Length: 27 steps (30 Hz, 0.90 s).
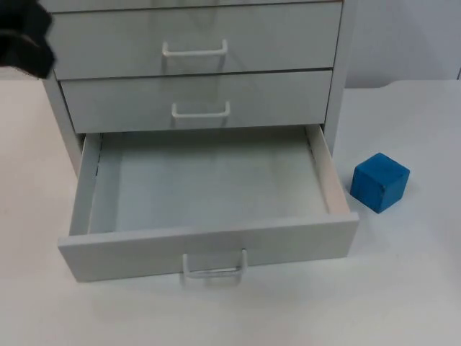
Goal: Open the drawer with the left hand, place the block into the drawer with the right hand, then close the drawer with the left hand.
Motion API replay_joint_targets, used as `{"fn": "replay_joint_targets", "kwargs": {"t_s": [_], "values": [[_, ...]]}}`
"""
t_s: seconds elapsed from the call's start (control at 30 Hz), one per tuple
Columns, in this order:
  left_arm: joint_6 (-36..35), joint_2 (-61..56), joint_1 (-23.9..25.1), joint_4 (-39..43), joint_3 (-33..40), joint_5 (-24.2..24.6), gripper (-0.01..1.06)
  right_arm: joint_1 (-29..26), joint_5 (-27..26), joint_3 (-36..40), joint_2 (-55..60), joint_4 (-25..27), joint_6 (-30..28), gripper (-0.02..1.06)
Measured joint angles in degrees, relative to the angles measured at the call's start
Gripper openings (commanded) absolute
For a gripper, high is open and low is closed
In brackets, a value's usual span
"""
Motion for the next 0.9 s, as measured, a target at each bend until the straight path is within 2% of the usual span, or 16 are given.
{"fn": "replay_joint_targets", "kwargs": {"t_s": [0.07,0.23,0.37,0.57,0.63,0.67,0.7,0.77,0.9], "values": [[-0.02,-2.48,4.5,-1.35,2.46,-0.23,0.66,0.0,0.0,0.0,0.0,0.0,0.0,1.05],[-0.02,-6.04,9.11,-3.38,7.79,-1.07,0.66,0.0,0.0,0.0,0.0,0.0,0.0,1.05],[-0.02,-7.9,10.96,-4.44,9.77,-1.07,0.66,0.0,0.0,0.0,0.0,0.0,0.0,1.05],[-0.02,-10.1,11.22,-4.78,10.39,-0.97,0.67,0.0,0.11,0.0,0.0,0.0,0.0,1.05],[-0.02,-10.29,11.22,-4.78,10.39,-1.08,0.75,0.0,0.11,0.0,0.0,0.0,0.0,1.05],[-0.02,-10.4,11.22,-4.78,10.39,-1.17,0.75,0.0,0.11,0.0,0.0,0.0,0.0,1.05],[-0.02,-10.39,11.22,-4.78,10.39,-1.43,0.86,0.0,0.11,0.0,0.0,0.0,0.0,1.05],[-0.02,-10.42,11.22,-4.78,10.39,-1.52,1.01,0.0,0.11,0.0,0.0,0.0,0.0,1.05],[-0.02,-10.52,11.22,-4.87,10.39,-1.52,1.05,0.0,0.11,0.0,0.0,0.0,0.0,1.05]]}}
